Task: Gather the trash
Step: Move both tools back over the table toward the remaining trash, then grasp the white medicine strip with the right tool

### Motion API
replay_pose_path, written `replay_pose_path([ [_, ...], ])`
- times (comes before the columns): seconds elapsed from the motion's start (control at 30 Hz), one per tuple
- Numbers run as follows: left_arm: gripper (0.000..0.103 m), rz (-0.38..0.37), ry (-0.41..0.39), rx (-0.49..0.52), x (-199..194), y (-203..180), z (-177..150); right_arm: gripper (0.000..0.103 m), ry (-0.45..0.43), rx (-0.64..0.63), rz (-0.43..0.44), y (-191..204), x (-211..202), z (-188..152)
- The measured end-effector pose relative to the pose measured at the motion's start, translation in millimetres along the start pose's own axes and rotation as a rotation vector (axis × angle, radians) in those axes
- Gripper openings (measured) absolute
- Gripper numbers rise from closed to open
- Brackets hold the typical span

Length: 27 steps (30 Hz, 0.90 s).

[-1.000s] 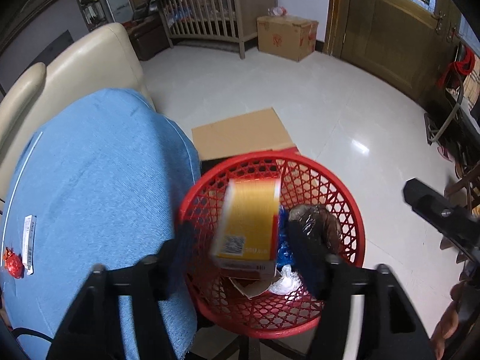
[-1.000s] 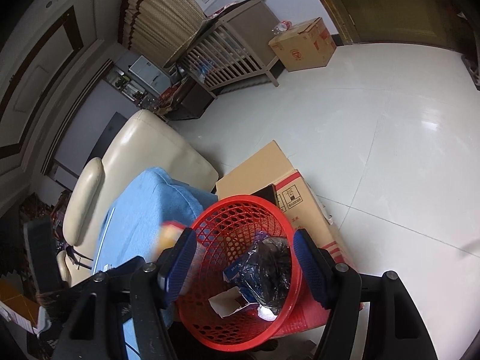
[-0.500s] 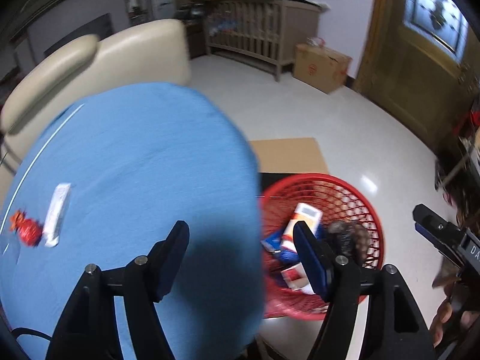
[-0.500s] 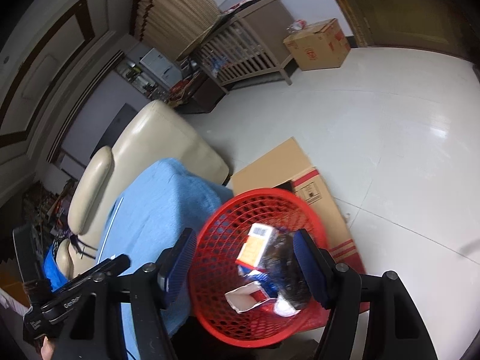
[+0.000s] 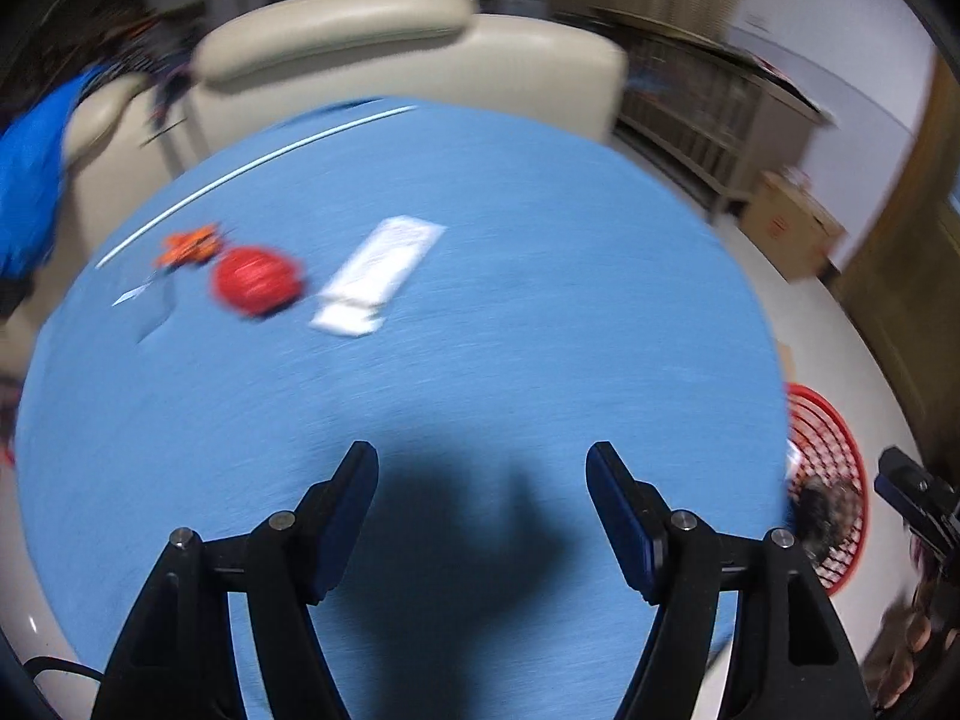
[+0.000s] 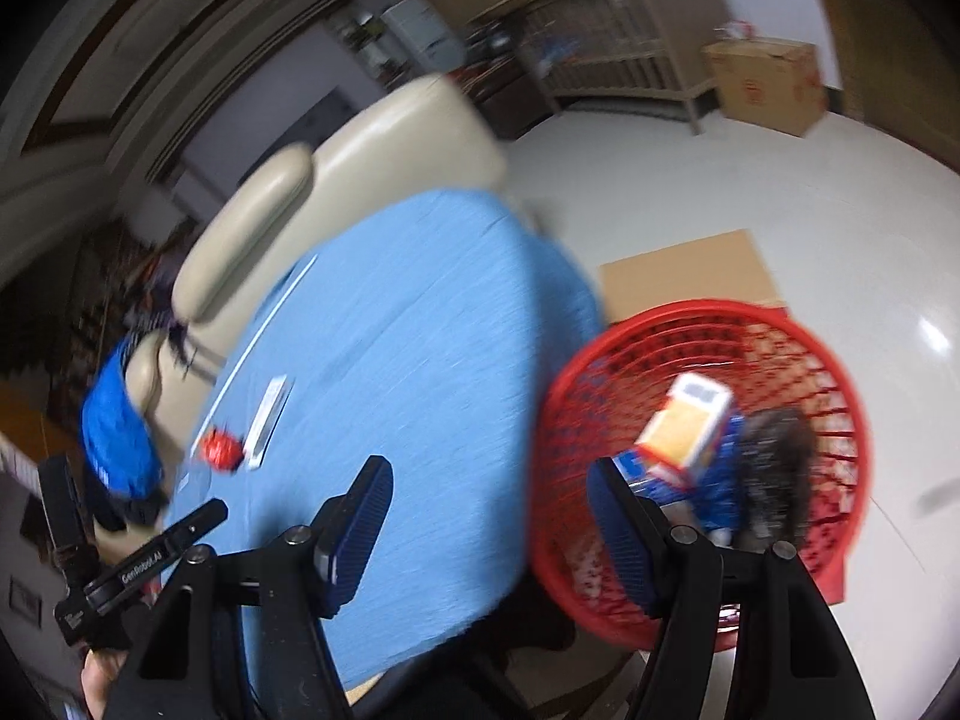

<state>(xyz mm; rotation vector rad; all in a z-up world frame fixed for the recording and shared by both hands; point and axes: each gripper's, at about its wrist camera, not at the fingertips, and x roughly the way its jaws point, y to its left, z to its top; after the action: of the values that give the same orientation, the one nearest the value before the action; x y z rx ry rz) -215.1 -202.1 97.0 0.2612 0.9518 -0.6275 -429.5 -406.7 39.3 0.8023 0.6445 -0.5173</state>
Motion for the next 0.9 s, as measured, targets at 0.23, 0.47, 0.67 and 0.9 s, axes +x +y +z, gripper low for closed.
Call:
replay_pose_path([
  [0.23, 0.073, 0.085, -0.026, -0.185, -6, 92, -16, 0.071, 0.107, -0.124, 0.032, 71, 48, -10],
  [0.47, 0.073, 0.138, -0.030, -0.280, -8, 145, -31, 0.071, 0.184, -0.231, 0.050, 161, 113, -7],
  [0.67, 0.073, 0.148, -0.034, -0.327, -7, 172, -40, 0.071, 0.244, -0.253, 0.001, 235, 187, 5],
  [0.9, 0.073, 0.163, -0.040, -0.391, -6, 202, -45, 0.071, 0.277, -0.246, -0.115, 285, 256, 12],
])
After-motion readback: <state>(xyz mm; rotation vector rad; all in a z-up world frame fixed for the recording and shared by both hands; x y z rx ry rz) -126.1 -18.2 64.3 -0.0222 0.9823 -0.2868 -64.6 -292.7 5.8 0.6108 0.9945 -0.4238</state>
